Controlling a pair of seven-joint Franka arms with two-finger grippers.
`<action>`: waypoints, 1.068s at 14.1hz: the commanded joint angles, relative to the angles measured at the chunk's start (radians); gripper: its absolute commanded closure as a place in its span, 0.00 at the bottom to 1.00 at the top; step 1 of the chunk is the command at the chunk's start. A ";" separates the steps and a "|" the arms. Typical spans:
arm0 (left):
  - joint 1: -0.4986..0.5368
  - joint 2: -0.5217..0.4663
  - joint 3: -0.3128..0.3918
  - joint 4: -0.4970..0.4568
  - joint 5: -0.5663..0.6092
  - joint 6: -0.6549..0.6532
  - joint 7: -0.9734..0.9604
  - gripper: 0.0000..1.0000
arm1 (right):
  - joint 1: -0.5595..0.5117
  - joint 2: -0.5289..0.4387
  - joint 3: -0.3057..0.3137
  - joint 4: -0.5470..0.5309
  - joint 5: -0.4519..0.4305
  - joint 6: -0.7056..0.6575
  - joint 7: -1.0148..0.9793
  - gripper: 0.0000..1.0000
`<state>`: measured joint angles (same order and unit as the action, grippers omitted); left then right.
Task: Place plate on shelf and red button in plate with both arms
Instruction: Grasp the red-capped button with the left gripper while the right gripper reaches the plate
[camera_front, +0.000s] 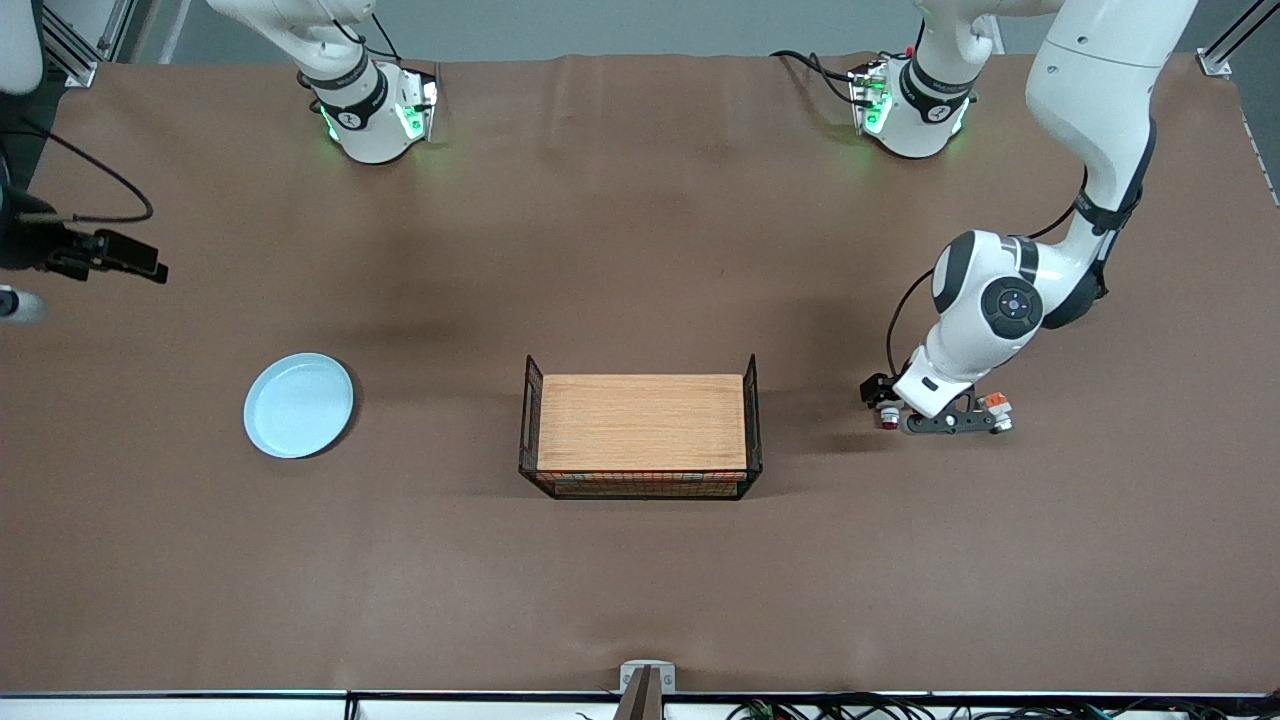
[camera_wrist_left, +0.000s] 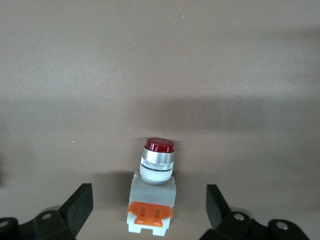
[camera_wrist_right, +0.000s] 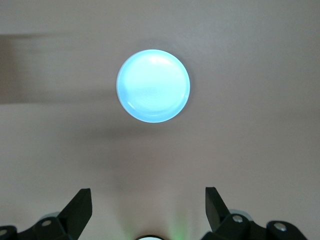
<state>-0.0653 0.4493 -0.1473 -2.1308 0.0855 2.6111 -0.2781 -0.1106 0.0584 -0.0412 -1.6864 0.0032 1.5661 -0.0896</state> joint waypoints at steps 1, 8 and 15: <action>-0.001 0.028 -0.003 0.028 0.017 0.004 0.026 0.01 | -0.066 0.101 0.007 0.083 -0.006 0.015 -0.030 0.00; -0.011 0.057 -0.003 0.045 0.017 -0.002 0.028 0.21 | -0.076 0.195 0.007 -0.062 -0.008 0.341 -0.030 0.00; -0.002 0.054 -0.003 0.038 0.017 -0.023 0.097 0.55 | -0.109 0.280 0.010 -0.245 0.009 0.718 -0.073 0.00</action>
<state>-0.0704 0.5021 -0.1505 -2.0995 0.0876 2.6065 -0.1956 -0.1918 0.3144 -0.0456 -1.9058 0.0039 2.2183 -0.1287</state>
